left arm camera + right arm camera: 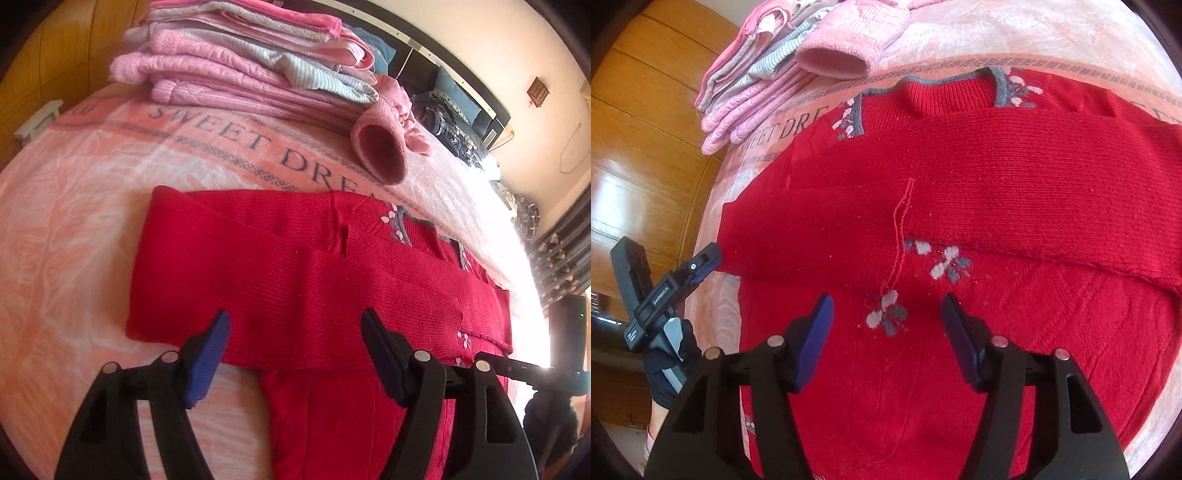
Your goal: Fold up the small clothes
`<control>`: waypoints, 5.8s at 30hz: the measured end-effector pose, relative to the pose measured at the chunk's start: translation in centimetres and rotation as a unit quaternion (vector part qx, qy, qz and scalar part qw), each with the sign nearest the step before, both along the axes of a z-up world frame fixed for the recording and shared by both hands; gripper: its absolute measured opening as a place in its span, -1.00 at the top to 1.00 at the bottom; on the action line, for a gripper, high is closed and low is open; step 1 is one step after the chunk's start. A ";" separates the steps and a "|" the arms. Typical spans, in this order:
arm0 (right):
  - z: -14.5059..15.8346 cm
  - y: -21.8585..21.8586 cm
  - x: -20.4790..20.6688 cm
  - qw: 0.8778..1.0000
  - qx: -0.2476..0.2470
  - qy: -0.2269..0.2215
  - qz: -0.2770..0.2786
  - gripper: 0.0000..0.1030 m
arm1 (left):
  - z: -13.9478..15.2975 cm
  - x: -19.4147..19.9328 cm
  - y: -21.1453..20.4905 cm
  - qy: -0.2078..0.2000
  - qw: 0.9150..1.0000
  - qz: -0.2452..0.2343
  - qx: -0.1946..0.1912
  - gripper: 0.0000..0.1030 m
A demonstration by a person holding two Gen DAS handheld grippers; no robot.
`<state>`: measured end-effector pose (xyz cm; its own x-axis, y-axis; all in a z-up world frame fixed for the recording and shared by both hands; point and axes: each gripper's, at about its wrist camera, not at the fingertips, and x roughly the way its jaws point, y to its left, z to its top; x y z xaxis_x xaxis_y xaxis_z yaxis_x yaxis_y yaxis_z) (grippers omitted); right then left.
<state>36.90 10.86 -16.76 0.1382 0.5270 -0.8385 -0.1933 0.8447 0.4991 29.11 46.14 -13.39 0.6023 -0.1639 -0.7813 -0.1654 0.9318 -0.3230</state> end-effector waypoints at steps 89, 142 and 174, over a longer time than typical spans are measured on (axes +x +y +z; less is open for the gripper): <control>0.3 -16.2 -24.1 0.995 -0.062 -0.044 -0.066 0.08 | -3.4 -17.5 -2.9 0.115 0.990 -0.083 0.028 -0.52; -1.8 -14.4 -35.6 0.997 -0.007 -0.002 -0.075 0.70 | -5.8 -28.7 -6.4 0.141 0.974 -0.110 -0.136 0.80; 2.7 -20.7 -17.2 0.968 0.175 0.003 -0.182 0.94 | -1.1 -12.0 -2.5 0.024 0.976 -0.032 -0.214 0.85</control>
